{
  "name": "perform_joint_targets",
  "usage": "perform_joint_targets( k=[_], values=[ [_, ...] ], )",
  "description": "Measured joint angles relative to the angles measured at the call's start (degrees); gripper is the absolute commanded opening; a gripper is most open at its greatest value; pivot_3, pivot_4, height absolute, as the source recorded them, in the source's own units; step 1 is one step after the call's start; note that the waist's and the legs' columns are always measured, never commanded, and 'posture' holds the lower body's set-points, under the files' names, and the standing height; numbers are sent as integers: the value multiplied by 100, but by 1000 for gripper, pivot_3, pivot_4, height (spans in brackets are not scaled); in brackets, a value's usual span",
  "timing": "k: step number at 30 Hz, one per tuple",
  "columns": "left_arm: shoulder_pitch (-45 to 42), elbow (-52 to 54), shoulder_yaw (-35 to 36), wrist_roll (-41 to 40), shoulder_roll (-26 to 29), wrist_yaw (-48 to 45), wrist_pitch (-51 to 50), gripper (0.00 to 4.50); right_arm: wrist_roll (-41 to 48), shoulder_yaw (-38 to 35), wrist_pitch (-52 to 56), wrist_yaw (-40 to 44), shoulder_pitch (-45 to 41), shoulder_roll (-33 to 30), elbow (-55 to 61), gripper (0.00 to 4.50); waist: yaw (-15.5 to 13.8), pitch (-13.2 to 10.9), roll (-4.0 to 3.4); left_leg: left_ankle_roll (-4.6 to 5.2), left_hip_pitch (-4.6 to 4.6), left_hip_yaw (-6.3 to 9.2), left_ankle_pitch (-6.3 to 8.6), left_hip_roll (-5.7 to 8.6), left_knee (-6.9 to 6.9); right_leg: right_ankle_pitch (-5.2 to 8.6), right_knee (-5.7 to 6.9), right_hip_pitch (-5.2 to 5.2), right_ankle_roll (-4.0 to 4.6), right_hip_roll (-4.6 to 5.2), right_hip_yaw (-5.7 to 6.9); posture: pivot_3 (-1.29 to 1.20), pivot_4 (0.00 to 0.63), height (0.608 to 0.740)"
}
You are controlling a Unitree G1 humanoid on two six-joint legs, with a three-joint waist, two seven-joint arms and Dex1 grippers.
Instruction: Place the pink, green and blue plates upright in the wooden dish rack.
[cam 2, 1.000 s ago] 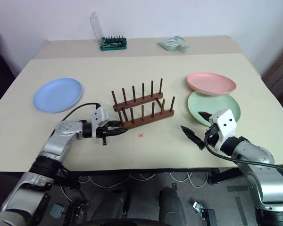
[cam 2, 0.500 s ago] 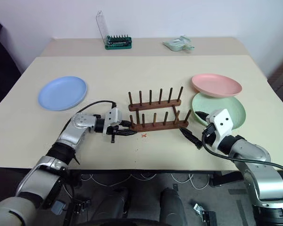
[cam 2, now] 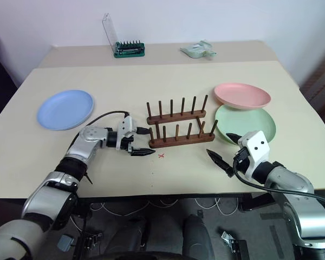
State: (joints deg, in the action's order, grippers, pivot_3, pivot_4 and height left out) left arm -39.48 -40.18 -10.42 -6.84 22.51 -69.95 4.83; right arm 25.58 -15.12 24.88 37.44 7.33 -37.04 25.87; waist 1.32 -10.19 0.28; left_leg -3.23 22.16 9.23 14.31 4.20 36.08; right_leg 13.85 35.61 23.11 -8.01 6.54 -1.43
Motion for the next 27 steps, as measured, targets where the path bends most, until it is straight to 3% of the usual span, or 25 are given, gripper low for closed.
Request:
perform_joint_targets(
  k=[2, 3, 5, 10, 11, 17, 27],
  values=[
    [308, 419, 160, -81, 185, 159, -269, 4058, 1, 10, 13, -6, 34, 2, 8, 4500, 1, 0, 0, 0, -1, 1, 0, -2, 1, 0, 8, 4, 1, -1, 0, 0, 150, 740],
    [479, 668, 244, -119, 283, 243, -415, 4081, 1, 17, 16, -8, 45, 5, 26, 4254, -3, 0, 0, 0, -3, 0, 0, -2, 2, 0, 16, 6, 1, 0, -2, 0, 150, 740],
    [800, 1164, 352, -191, 419, 364, -702, 3555, -5, 63, 31, -13, 31, 3, 55, 3688, -31, 0, 0, 0, -3, 0, 0, -1, 4, 0, 19, 5, 1, 0, -2, 0, 150, 740],
    [2096, 3146, 458, -559, 692, 545, -1677, 1236, -130, 360, 284, -60, -150, -16, 73, 1163, -47, 1, -2, -1, -1, -2, 0, -2, 2, 1, 19, 8, 4, 5, -6, 0, 150, 740],
    [2223, 3388, 387, -571, 691, 553, -1796, 1227, -176, 426, 335, -71, -199, -23, 74, 741, -65, 1, -2, -1, 0, -1, 0, -2, 3, 1, 17, 7, 4, 4, -6, 0, 150, 740],
    [2394, 4179, -210, -437, 289, 1099, -2251, 1227, -888, 1158, 786, -301, -445, -387, -102, 741, -170, 1, -2, -1, 5, -2, 0, 5, 3, 2, 0, 4, 4, 9, -4, 0, 150, 740],
    [1889, 3431, -299, 233, -463, 2604, -1837, 1227, -1924, 2013, 815, -1036, -1550, 110, -1003, 741, -168, 8, 3, -4, -4, -6, -2, 4, 10, -2, -2, -5, 6, 6, -4, 0, 150, 740]
  ],
)
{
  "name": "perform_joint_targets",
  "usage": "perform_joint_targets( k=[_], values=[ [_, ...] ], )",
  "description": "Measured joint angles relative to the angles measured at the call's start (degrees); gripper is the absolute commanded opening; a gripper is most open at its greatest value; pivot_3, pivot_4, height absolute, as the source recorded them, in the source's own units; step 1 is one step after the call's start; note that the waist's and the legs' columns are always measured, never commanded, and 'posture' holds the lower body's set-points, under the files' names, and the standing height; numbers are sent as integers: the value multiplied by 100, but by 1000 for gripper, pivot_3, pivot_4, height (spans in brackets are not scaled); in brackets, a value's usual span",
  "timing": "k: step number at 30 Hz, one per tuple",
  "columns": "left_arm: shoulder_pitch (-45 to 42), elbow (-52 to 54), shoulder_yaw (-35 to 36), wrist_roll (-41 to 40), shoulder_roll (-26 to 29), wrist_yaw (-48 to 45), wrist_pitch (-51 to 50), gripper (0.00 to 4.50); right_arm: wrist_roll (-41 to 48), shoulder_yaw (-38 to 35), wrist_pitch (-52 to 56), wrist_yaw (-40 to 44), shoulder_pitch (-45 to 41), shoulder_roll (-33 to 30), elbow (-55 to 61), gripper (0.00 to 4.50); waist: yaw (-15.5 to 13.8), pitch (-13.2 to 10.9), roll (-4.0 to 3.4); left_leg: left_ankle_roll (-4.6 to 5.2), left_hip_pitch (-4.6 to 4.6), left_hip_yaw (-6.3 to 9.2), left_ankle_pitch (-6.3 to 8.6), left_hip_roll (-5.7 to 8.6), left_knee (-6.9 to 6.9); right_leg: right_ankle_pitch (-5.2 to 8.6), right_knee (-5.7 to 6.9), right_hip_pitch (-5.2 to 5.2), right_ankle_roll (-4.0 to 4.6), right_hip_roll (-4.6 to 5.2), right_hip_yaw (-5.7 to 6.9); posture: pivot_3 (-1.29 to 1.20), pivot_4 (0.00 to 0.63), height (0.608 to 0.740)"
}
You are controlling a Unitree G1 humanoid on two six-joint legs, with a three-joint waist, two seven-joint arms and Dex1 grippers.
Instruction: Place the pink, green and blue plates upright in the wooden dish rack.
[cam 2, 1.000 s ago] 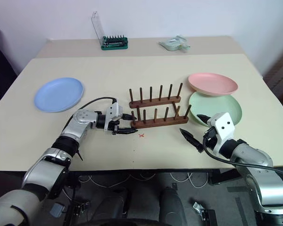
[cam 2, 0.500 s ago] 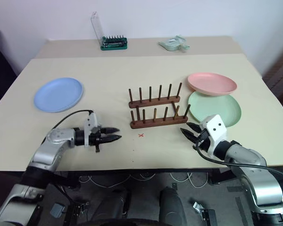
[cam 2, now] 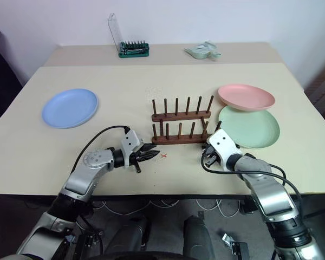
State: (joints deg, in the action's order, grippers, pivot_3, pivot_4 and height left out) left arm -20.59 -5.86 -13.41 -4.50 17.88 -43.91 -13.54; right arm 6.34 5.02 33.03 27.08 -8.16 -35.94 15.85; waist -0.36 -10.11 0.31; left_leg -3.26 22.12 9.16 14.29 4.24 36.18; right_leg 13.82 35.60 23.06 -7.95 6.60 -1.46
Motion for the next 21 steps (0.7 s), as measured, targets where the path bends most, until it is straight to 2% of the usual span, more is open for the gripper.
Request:
perform_joint_targets(
  k=[8, 14, 21],
  values=[
    [-295, -576, 85, 148, -139, 491, 269, 1227, -397, 149, -392, -161, -498, 280, -786, 741, 48, 6, 6, 0, -66, -2, 0, -3, -17, 1, -14, -63, -1, -1, 0, 0, 150, 740],
    [-609, -1038, 96, 177, -291, 649, 396, 1227, -637, 151, -711, -279, -921, 403, -1481, 741, 89, 7, 8, 0, -65, 2, 0, 0, -16, 2, -15, -66, -2, -1, 1, 0, 150, 740],
    [-888, -1454, 98, 280, -476, 862, 526, 1227, -789, 147, -902, -308, -1096, 552, -1750, 741, 106, 7, 8, 0, -65, 2, 1, 0, -17, 2, -15, -65, -3, -1, 1, 0, 150, 740]
  ],
)
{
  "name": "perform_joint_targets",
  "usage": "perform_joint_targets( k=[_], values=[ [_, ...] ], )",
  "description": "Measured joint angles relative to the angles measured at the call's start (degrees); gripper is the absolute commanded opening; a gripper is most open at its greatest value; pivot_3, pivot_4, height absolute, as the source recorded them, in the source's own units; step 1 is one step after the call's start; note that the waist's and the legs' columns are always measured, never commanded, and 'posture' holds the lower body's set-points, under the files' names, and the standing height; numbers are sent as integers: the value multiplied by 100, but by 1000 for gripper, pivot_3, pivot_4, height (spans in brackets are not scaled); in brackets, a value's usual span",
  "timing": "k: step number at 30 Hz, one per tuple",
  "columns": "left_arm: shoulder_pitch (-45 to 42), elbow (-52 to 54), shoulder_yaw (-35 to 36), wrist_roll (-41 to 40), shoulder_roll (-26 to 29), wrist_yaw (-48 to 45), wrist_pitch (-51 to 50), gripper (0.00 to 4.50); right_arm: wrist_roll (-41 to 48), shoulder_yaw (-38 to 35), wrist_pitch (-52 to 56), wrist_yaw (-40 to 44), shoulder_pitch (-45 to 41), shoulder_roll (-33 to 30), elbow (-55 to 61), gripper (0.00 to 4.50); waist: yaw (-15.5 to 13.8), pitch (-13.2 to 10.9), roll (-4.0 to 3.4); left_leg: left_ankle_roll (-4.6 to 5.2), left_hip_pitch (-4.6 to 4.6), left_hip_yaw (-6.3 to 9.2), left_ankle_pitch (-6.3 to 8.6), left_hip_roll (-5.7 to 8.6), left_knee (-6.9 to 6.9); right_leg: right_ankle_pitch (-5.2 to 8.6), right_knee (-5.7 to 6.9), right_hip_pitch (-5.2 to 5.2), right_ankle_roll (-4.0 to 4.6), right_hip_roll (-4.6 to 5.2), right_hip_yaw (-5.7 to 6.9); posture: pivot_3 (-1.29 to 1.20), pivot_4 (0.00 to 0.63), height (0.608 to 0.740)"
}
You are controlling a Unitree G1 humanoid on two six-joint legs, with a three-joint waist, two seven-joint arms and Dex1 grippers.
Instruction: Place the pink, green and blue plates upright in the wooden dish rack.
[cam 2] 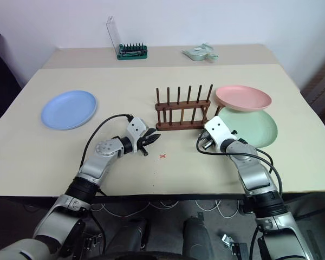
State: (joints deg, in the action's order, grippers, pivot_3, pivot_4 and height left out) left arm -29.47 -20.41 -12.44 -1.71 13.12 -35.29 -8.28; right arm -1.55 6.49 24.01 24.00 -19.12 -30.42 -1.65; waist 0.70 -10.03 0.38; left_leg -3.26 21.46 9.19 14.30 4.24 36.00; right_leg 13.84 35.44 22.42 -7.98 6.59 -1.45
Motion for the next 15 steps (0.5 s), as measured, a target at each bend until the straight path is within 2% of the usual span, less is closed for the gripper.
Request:
perform_joint_targets(
  k=[7, 10, 12, 15],
  values=[
    [85, 134, 3, -24, 46, -22, -14, 1227, 82, -34, -55, 348, 335, -82, 439, 741, 5, 0, 0, 1, 4, 1, 1, 0, -6, 1, -1, 5, -1, 0, 0, 0, 150, 740],
    [309, 466, 40, -125, 217, -199, -107, 1227, 551, -184, 190, 945, 728, -368, 1156, 1533, 31, -3, -3, 2, 7, -1, 2, -2, -12, 2, -1, 14, -3, 0, -1, 0, 150, 740],
    [539, 792, 87, -281, 408, -419, -228, 1227, 1013, -541, 497, 1311, 853, -658, 1692, 2430, 43, -8, -10, 2, 9, -4, 2, -4, -12, 2, -2, 16, -3, 1, -2, 0, 150, 740],
    [1022, 1406, 160, -662, 767, -980, -463, 1227, 1336, -1344, 835, 1738, 870, -1523, 2177, 3882, 3, -12, -14, 5, 14, -3, 4, -4, -9, 3, -6, 15, -2, 2, 1, 0, 150, 740]
  ],
)
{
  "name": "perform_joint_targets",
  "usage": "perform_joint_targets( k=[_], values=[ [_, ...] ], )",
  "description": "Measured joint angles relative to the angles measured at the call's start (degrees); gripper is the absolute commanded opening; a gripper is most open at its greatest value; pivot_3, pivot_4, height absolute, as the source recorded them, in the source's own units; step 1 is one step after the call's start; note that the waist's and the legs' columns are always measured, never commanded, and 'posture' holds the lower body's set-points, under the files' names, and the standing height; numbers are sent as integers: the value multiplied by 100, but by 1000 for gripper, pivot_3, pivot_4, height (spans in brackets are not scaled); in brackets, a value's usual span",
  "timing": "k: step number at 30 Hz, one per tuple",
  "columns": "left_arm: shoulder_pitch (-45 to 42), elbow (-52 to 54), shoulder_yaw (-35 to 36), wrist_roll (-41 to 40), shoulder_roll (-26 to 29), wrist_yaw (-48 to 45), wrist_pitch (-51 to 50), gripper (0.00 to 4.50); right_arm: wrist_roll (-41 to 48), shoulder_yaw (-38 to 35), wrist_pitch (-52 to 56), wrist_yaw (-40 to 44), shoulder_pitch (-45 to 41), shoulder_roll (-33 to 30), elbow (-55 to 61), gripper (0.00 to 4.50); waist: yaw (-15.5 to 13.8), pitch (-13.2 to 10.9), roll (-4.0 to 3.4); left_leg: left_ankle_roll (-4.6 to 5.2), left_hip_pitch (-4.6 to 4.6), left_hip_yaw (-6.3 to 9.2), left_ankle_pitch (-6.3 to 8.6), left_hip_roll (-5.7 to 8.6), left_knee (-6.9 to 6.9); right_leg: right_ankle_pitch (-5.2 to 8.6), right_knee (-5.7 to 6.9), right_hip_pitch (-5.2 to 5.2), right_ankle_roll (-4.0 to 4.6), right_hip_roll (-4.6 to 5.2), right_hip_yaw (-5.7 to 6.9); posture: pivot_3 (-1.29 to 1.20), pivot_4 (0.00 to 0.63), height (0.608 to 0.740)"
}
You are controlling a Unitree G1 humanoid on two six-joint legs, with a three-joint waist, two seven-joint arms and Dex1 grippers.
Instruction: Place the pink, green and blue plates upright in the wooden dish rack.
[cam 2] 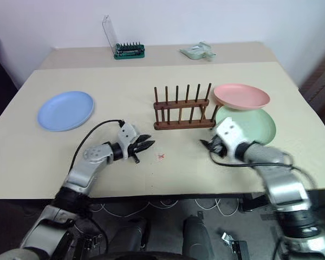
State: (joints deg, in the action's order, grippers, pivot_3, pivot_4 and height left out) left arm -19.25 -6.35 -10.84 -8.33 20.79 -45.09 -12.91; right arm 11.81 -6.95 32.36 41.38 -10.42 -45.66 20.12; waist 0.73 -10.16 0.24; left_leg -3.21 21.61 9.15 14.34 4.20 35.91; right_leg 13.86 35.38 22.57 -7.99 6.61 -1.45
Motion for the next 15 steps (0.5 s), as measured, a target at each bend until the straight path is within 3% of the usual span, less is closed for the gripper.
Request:
perform_joint_targets(
  k=[1, 2, 6, 15],
  values=[
    [101, 151, -6, -95, 109, -186, -54, 1227, 24, -162, 14, 101, -30, -223, -6, 4341, -7, -1, 2, 1, 1, 0, 1, -1, 0, 1, -6, -2, 1, 0, 1, 0, 150, 740],
    [186, 322, -49, -167, 235, -401, -83, 1227, -17, -213, -38, 191, -81, -455, -71, 4461, -7, -2, 1, 2, 4, -4, 1, -1, 0, 1, -9, 0, 1, 0, 1, 0, 150, 740],
    [219, 961, -361, -416, 342, -1020, -261, 1227, -586, -9, -748, 315, -783, -1073, -1144, 4461, -2, -3, 0, 6, 9, -15, 4, 0, 7, 9, -18, -1, 18, 7, 0, 0, 150, 740],
    [-102, 863, -530, -469, -118, -870, -361, 1227, -2179, 1600, -3283, 185, -2741, -650, -4639, 4461, 56, -8, -5, 6, 26, -23, 3, 0, -2, -2, -13, 31, 1, 6, -7, 0, 150, 740]
  ],
)
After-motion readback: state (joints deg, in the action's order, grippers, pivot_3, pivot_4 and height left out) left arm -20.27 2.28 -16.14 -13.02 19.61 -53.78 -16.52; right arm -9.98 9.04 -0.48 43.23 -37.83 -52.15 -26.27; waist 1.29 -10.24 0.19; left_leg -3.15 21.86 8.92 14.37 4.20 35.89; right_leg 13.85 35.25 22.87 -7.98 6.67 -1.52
